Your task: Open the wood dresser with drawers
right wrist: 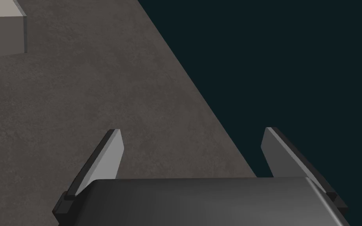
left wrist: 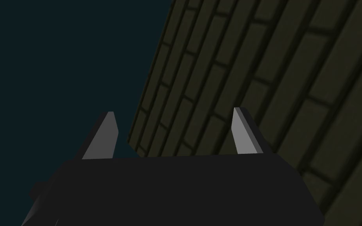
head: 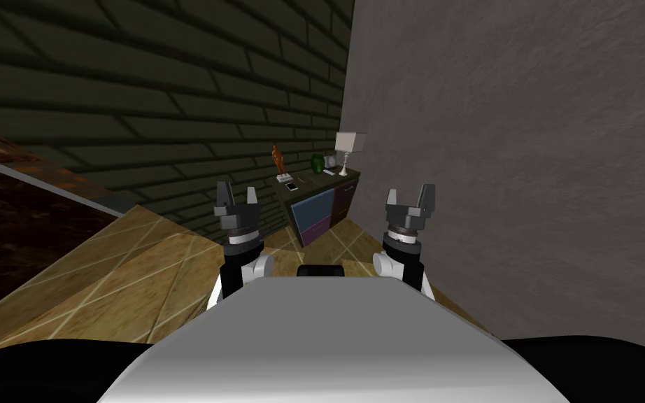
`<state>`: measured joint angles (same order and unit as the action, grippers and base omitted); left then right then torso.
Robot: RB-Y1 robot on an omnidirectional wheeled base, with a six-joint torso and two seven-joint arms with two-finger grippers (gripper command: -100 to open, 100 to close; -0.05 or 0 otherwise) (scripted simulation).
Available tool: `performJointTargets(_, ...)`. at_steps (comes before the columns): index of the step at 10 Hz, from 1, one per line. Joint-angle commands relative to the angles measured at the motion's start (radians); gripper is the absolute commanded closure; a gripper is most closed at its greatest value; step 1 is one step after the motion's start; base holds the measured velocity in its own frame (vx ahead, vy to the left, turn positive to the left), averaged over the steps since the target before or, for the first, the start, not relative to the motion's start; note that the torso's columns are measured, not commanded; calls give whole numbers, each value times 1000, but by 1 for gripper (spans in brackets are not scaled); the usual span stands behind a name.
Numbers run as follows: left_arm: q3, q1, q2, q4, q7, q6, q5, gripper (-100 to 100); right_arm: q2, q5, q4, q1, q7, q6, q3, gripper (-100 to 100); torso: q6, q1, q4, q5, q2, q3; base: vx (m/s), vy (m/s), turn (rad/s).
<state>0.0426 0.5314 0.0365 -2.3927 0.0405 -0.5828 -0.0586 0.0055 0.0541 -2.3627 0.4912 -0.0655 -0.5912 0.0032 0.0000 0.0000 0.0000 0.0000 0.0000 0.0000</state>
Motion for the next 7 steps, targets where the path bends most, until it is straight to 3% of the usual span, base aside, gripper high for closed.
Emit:
performJointTargets(1, 0, 0, 0, 0, 0, 0, 0, 0, 0, 0, 0, 0, 0, 0, 0, 0, 0, 0, 41, 0, 41, -82, 0, 0, 0)
performJointTargets(7, 0, 0, 0, 0, 0, 0, 0, 0, 0, 0, 0, 0, 0, 0, 0, 0, 0, 0, 470, 0, 470, -939, 0, 0, 0)
